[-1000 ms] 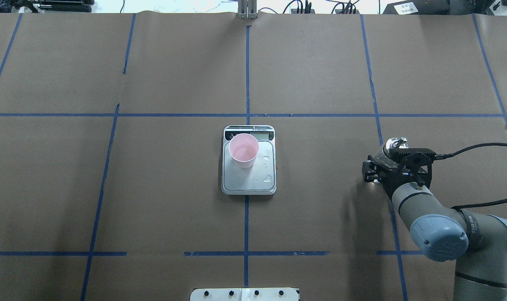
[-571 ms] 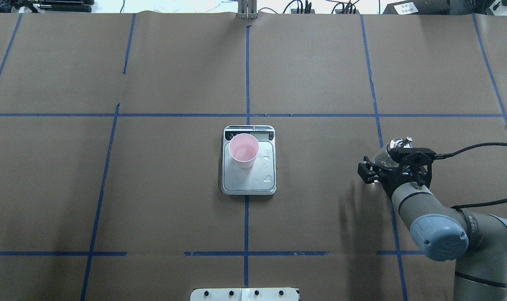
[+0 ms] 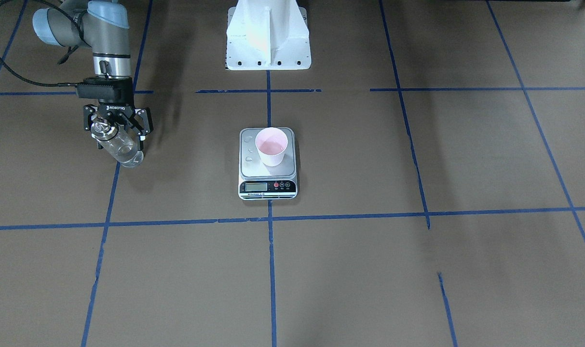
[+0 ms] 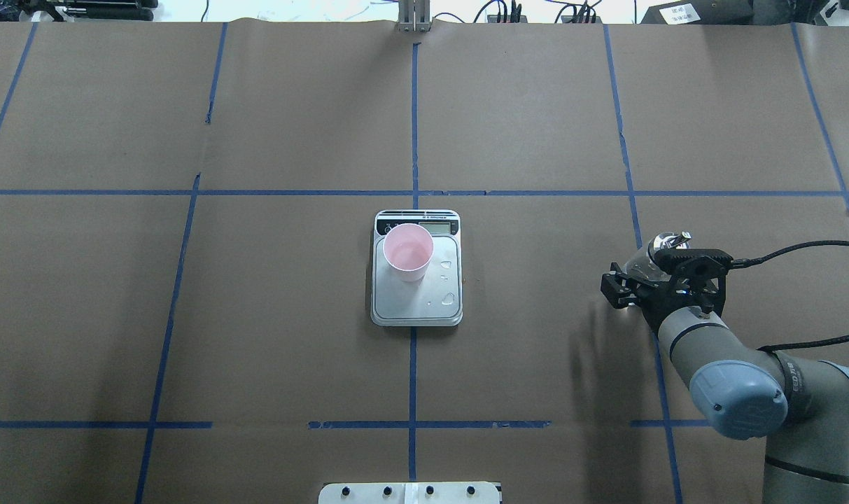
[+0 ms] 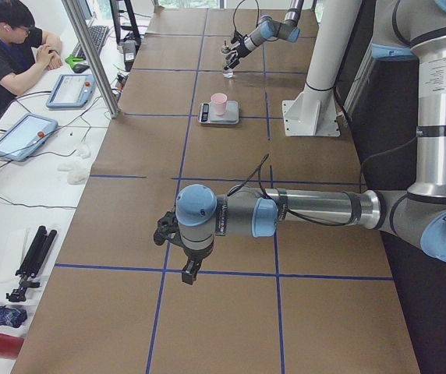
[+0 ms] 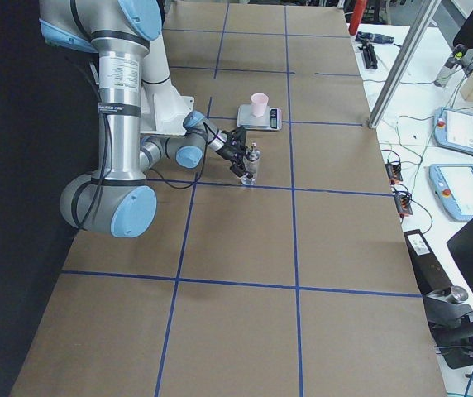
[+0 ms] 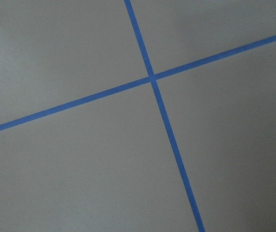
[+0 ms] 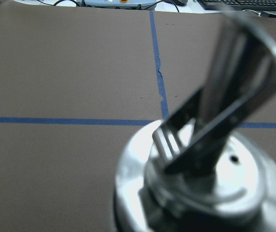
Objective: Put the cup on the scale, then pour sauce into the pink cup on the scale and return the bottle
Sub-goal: 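Lower the clear spouted bottle with the right gripper to its original spot, then open the right gripper and withdraw it from the bottle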
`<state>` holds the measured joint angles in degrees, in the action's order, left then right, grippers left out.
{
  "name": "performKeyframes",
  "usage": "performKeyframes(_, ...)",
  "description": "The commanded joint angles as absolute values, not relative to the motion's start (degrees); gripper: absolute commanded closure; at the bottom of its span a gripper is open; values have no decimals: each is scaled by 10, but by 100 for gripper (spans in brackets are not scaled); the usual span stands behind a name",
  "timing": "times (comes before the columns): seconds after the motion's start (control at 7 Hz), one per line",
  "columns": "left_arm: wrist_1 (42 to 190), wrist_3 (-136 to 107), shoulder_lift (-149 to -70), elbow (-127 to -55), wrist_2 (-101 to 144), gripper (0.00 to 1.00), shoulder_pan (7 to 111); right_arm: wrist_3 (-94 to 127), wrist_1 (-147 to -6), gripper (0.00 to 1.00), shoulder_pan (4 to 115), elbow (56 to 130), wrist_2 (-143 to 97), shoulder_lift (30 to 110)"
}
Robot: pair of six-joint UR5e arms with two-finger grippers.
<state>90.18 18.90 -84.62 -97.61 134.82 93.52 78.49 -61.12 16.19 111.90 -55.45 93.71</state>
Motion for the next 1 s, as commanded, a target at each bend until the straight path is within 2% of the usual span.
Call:
performKeyframes(0.0, 902, 188, -846, -976, 1348, 0, 935, 786, -611, 0, 136, 1121, -554, 943)
performKeyframes(0.29, 902, 188, -846, -976, 1349, 0, 935, 786, -610, 0, 106, 1126, -554, 960)
performKeyframes(0.86, 901, 188, -846, -978, 1349, 0, 935, 778, -601, 0, 85, 1209, -577, 1070)
